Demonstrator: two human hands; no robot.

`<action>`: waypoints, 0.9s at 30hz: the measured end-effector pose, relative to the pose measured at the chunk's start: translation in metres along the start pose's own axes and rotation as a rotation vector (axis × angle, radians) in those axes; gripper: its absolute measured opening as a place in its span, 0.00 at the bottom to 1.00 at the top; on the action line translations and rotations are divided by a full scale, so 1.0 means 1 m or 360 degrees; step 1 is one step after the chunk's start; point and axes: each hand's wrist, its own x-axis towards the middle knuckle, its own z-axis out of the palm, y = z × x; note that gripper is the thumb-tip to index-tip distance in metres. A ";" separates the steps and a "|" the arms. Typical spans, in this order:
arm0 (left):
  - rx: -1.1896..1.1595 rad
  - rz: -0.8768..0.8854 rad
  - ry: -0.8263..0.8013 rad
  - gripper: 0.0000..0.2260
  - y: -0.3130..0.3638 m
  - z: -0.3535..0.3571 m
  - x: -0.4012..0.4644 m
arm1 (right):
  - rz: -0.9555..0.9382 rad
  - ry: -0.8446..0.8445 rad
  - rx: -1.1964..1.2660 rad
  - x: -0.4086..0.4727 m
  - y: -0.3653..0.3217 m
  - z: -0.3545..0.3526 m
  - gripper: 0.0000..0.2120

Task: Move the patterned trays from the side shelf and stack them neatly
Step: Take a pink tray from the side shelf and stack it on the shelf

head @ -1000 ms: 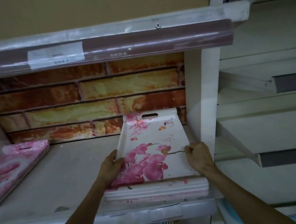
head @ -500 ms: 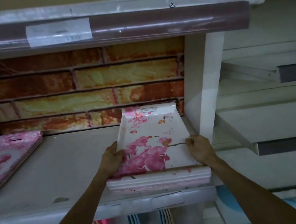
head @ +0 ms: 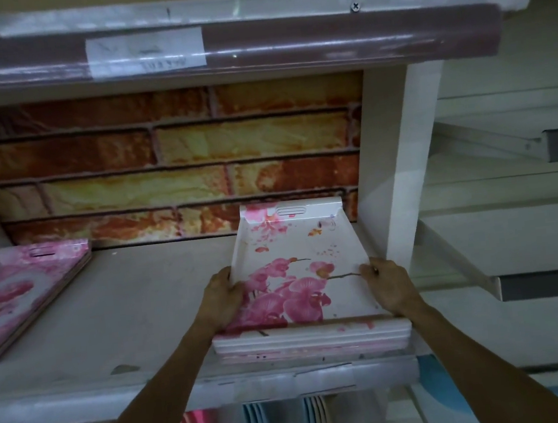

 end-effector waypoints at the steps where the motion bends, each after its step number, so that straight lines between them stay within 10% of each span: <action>1: 0.0007 0.0003 -0.0011 0.15 0.001 0.001 0.000 | 0.0000 -0.0004 -0.0007 0.000 0.002 0.000 0.17; 9: 0.0013 -0.0004 0.0017 0.16 0.006 -0.010 -0.008 | 0.0009 0.0091 -0.0363 0.000 -0.011 -0.007 0.20; 27: -0.0099 0.0338 0.0273 0.10 -0.043 -0.104 -0.066 | -0.0955 0.0113 0.0400 0.018 -0.208 0.039 0.03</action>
